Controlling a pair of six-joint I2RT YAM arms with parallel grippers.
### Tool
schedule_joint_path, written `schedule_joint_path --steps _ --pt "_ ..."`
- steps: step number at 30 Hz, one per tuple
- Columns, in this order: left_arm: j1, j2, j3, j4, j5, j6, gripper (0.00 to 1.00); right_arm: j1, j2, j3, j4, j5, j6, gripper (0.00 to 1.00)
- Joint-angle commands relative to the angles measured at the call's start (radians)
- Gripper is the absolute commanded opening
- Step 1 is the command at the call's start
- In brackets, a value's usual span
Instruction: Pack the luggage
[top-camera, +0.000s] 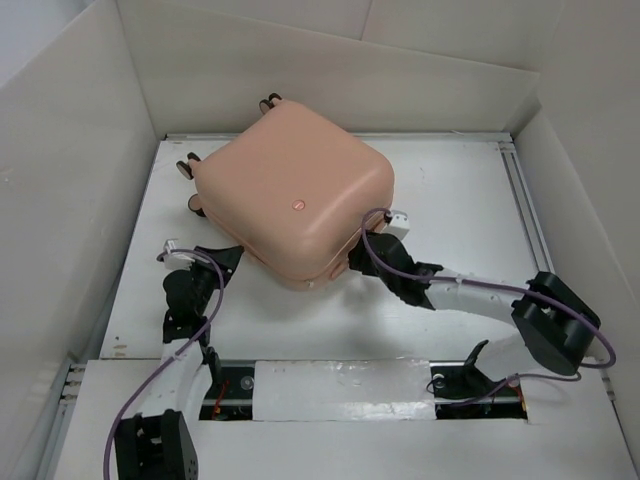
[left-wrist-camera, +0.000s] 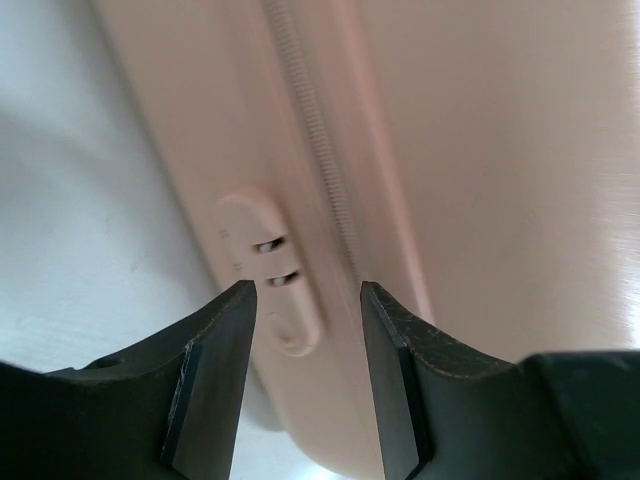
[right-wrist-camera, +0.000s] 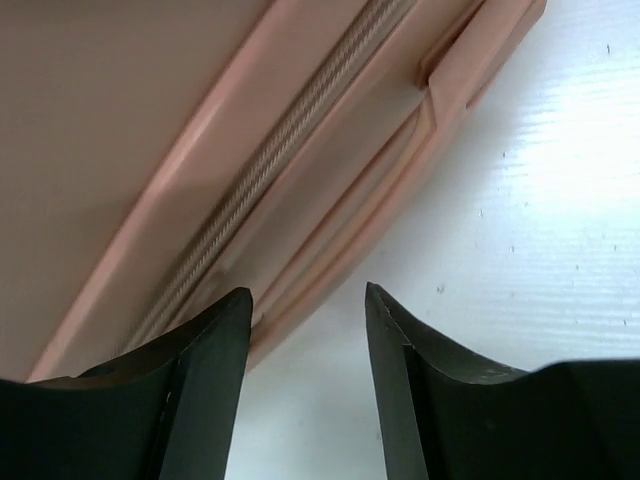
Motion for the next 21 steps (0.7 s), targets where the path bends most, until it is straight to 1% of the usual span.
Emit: schedule_joint_path --steps 1,3,4,5,7,8,10,13,14,15,16,17,19,20,21 --pt "0.0 -0.072 -0.002 -0.021 0.01 0.008 0.42 -0.045 0.013 0.065 0.005 -0.055 0.013 0.55" --pt "0.0 -0.081 0.009 -0.032 0.032 0.008 0.42 -0.092 0.024 0.065 0.026 -0.08 0.022 0.55" --pt "0.0 -0.095 0.009 -0.044 0.044 0.017 0.41 -0.109 0.044 0.065 0.035 -0.081 0.022 0.53" --pt "0.0 -0.106 0.009 -0.044 0.044 0.017 0.41 -0.129 0.06 0.065 0.036 -0.097 0.022 0.49" --pt "0.0 -0.115 0.009 -0.066 0.044 0.017 0.4 -0.19 0.1 0.091 0.036 -0.133 0.022 0.37" --pt "0.0 -0.115 0.009 -0.075 0.044 0.029 0.4 -0.207 0.135 0.092 0.046 -0.143 0.013 0.28" --pt "0.0 -0.126 0.009 -0.075 0.044 0.038 0.4 -0.256 0.159 0.092 0.071 -0.194 0.002 0.21" --pt "0.0 -0.113 0.009 -0.075 0.044 0.048 0.38 -0.31 0.159 0.061 0.095 -0.214 0.002 0.03" --pt "0.0 -0.113 0.009 -0.075 0.044 0.057 0.38 -0.333 0.136 0.03 0.095 -0.214 -0.007 0.0" --pt "0.0 -0.113 0.009 -0.084 0.044 0.057 0.37 -0.36 0.083 0.01 0.095 -0.214 -0.007 0.0" --pt "0.0 -0.113 0.009 -0.084 0.044 0.057 0.37 -0.431 0.052 -0.008 0.095 -0.225 -0.016 0.0" --pt "0.0 -0.113 0.009 -0.084 0.056 0.057 0.37 -0.471 0.018 -0.036 0.095 -0.24 -0.016 0.0" --pt "0.0 -0.139 0.009 -0.095 0.066 0.046 0.37 -0.549 -0.066 -0.036 0.08 -0.268 -0.061 0.0" --pt "0.0 -0.149 0.009 -0.095 0.066 0.046 0.37 -0.61 -0.083 -0.036 0.08 -0.297 -0.078 0.06" --pt "0.0 -0.161 0.009 -0.115 0.066 0.046 0.37 -0.632 -0.093 -0.007 0.065 -0.314 -0.094 0.1"
